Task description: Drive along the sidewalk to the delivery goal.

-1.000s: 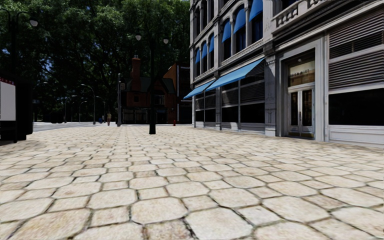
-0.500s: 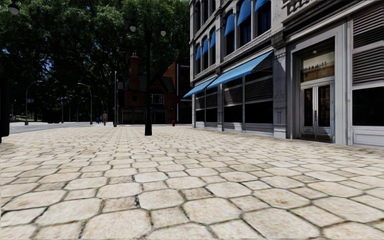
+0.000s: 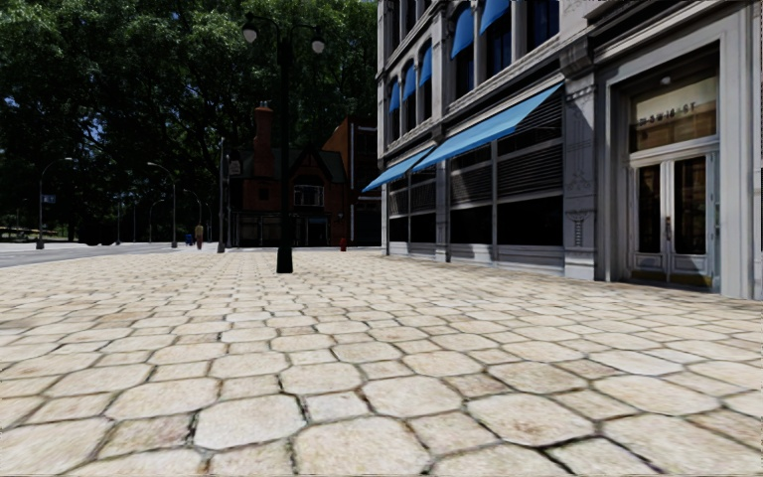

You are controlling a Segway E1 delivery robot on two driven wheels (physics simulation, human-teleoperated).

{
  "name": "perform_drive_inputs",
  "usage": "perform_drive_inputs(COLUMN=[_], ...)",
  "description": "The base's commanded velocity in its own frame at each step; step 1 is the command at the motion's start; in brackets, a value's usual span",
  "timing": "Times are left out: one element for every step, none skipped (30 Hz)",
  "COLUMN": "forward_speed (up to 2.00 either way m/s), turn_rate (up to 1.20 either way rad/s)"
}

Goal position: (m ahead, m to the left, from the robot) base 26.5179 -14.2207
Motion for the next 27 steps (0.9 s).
perform_drive_inputs(forward_speed=[2.00, 2.00, 2.00, 2.00, 2.00, 2.00, 2.00, 2.00, 2.00, 2.00, 2.00, 2.00, 2.00, 2.00, 2.00, 2.00, 2.00, 2.00, 2.00, 2.00, 2.00, 2.00, 2.00, 2.00, 2.00, 2.00, 2.00], turn_rate=[0.00, 0.00, 0.00, 0.00, 0.00, 0.00, 0.00, 0.00, 0.00, 0.00, 0.00, 0.00, 0.00, 0.00, 0.00, 0.00, 0.00, 0.00, 0.00, 0.00, 0.00, 0.00, 0.00, 0.00, 0.00, 0.00, 0.00])
